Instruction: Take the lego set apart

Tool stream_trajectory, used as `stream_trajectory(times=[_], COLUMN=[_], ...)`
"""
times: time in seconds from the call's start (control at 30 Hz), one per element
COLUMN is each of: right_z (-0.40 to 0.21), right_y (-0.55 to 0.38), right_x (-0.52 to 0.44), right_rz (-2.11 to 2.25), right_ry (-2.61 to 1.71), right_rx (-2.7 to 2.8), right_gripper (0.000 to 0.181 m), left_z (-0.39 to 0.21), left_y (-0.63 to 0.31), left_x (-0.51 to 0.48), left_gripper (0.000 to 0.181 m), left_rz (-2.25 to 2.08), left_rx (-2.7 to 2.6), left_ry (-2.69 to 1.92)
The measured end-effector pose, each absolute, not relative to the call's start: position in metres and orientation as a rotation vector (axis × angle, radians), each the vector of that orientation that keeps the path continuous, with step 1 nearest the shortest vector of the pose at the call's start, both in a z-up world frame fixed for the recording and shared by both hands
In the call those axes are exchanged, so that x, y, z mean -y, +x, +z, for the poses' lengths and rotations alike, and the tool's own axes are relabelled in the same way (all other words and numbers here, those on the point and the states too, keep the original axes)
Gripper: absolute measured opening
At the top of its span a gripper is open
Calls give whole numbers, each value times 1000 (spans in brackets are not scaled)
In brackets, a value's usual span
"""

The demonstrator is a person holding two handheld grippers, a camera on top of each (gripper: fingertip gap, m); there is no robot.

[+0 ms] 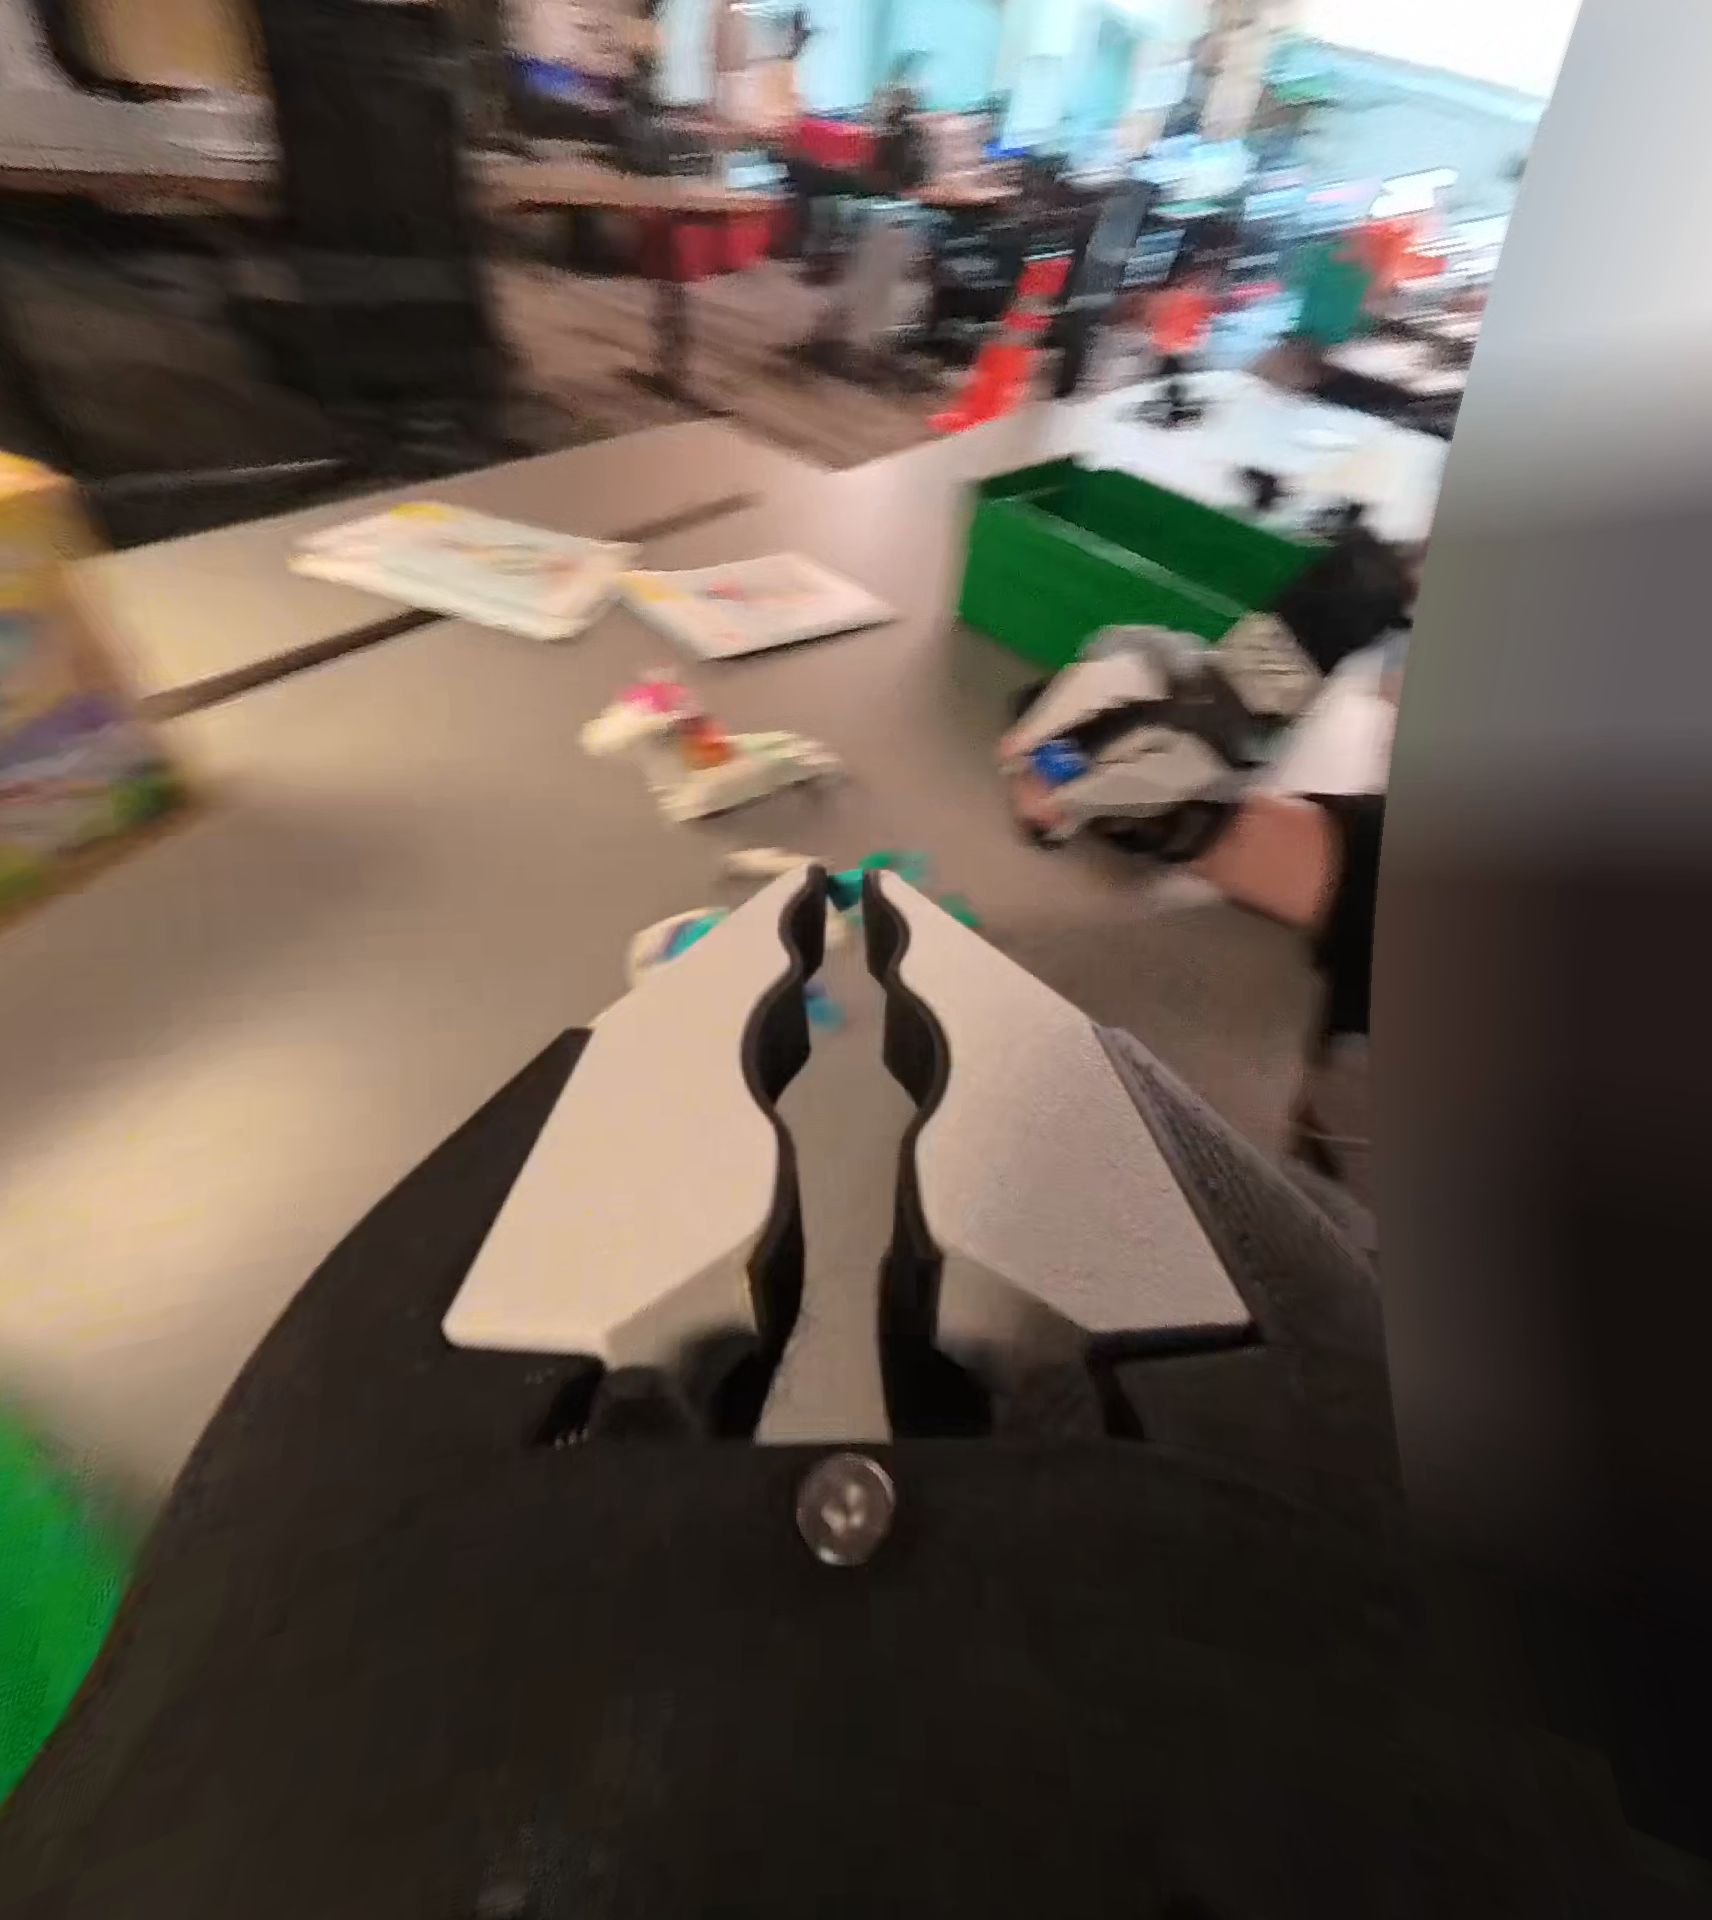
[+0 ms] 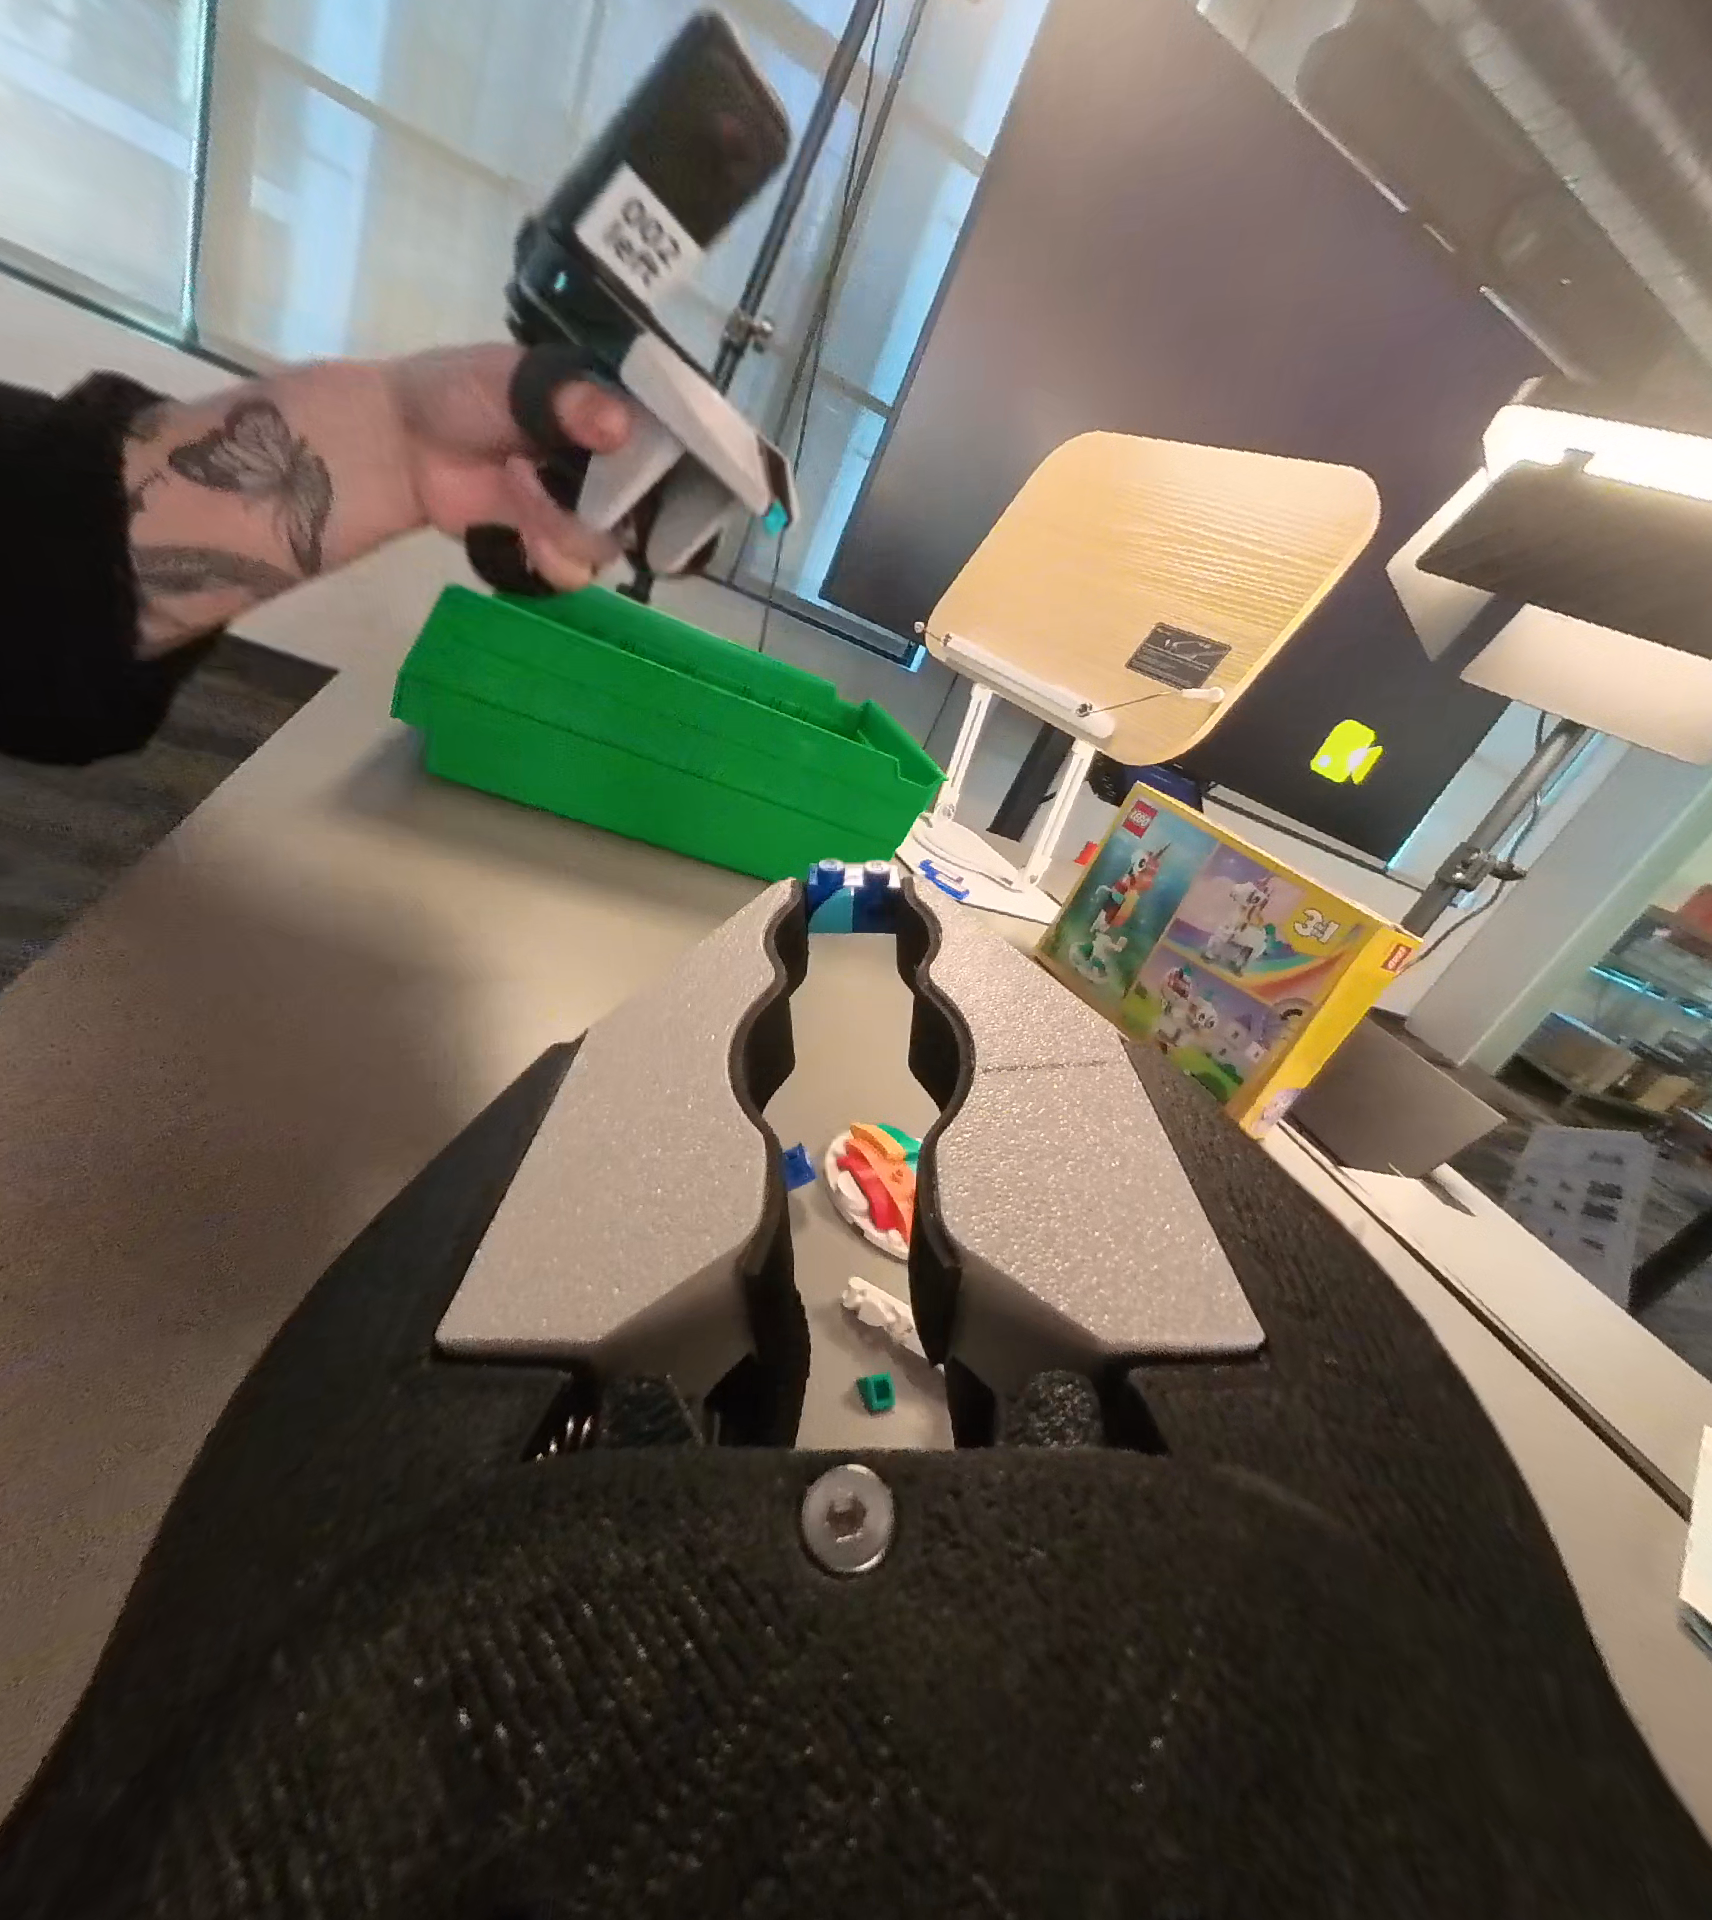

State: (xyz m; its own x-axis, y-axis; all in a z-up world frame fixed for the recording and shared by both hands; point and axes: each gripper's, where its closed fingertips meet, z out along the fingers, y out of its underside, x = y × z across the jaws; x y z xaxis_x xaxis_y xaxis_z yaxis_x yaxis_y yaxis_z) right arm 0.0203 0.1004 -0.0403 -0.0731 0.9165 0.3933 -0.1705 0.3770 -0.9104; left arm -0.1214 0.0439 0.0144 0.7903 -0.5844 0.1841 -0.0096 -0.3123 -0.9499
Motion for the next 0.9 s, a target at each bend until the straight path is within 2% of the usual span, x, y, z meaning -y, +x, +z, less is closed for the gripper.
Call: stream_trajectory(times=[0.13, 0.3, 0.63, 0.7, 0.9], right_z=[-45, -56, -67, -67, -68], right_y=[17, 11, 8, 8, 8], right_x=[-99, -98, -94, -92, -91], right_rz=[1058, 1047, 1060, 1063, 1063], right_ry=[-775, -802, -824, -823, -824], right_rx=[1354, 1402, 1460, 1466, 1471], right_gripper=[15, 15, 15, 15, 15], left_z=[-10, -119, -163, -169, -168], left_y=[-252, -363, -378, -381, -382], left_x=[-35, -7, 2, 7, 2], left_gripper=[6, 6, 7, 20, 37], left_rz=[-278, 92, -78, -56, -60], left_rx=[-108, 54, 273, 312, 406], left_ry=[-2103, -2657, -2793, -2833, -2785])
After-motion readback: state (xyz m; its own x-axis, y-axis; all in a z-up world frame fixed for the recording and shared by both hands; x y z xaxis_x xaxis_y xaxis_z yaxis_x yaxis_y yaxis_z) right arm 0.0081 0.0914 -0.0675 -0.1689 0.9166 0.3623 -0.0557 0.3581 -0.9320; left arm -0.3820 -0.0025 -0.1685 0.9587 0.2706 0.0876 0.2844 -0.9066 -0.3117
